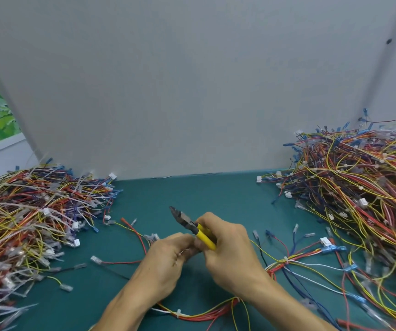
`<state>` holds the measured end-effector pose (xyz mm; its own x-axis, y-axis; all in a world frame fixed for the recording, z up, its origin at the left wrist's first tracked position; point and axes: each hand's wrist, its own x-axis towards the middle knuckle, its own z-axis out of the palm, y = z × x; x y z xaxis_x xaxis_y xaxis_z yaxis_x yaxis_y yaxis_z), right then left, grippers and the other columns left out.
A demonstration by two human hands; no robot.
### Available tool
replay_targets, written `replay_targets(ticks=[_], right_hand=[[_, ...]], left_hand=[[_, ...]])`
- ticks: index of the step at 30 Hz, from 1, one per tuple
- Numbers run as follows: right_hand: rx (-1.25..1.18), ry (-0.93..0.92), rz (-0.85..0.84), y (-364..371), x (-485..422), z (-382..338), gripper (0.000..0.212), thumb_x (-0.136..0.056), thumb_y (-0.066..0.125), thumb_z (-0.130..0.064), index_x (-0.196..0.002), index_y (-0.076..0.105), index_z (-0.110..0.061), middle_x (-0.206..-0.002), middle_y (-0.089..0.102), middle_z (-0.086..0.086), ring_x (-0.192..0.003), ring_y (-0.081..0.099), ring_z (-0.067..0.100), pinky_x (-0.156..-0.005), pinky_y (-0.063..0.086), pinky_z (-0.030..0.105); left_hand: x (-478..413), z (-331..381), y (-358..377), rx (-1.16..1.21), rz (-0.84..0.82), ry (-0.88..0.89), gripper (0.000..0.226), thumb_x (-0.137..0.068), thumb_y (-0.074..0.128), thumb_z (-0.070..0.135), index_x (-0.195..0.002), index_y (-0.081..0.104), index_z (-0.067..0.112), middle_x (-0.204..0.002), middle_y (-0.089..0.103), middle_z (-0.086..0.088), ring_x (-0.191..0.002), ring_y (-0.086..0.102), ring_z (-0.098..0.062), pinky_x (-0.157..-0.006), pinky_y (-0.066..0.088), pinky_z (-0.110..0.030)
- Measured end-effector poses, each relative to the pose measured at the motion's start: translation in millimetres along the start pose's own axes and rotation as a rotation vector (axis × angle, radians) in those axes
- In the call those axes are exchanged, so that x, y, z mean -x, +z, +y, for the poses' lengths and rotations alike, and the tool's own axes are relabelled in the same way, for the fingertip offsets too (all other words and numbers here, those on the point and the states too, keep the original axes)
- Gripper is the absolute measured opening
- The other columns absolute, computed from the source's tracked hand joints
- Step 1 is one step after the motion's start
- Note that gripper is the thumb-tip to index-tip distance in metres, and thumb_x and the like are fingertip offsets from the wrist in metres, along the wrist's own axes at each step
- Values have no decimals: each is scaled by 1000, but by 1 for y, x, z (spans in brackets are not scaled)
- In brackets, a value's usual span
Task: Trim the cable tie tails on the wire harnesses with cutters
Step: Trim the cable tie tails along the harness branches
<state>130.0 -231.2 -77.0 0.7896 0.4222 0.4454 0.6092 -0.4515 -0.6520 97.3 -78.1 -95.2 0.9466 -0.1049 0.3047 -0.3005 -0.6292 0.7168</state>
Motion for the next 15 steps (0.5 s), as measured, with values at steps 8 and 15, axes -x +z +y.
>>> replay_targets(ticks=[8, 15], right_hand=[[-69, 124, -23, -4, -6, 3, 19, -83, 66, -20, -74, 51, -28, -66, 58, -3, -66, 49, 14, -60, 40, 26], [-135, 184, -109, -28, -18, -1, 13, -81, 74, -28, -89, 67, -19, -72, 63, 6, -67, 54, 18, -68, 47, 32]], left_hand=[[-2, -3, 0, -82, 145, 65, 14, -85, 68, 6, -89, 73, 19, -86, 63, 6, -86, 60, -2, -77, 46, -13], [2, -9, -1, 55, 115, -120, 16, -93, 60, 16, -78, 59, 23, -72, 64, 12, -69, 57, -3, -68, 42, -19]])
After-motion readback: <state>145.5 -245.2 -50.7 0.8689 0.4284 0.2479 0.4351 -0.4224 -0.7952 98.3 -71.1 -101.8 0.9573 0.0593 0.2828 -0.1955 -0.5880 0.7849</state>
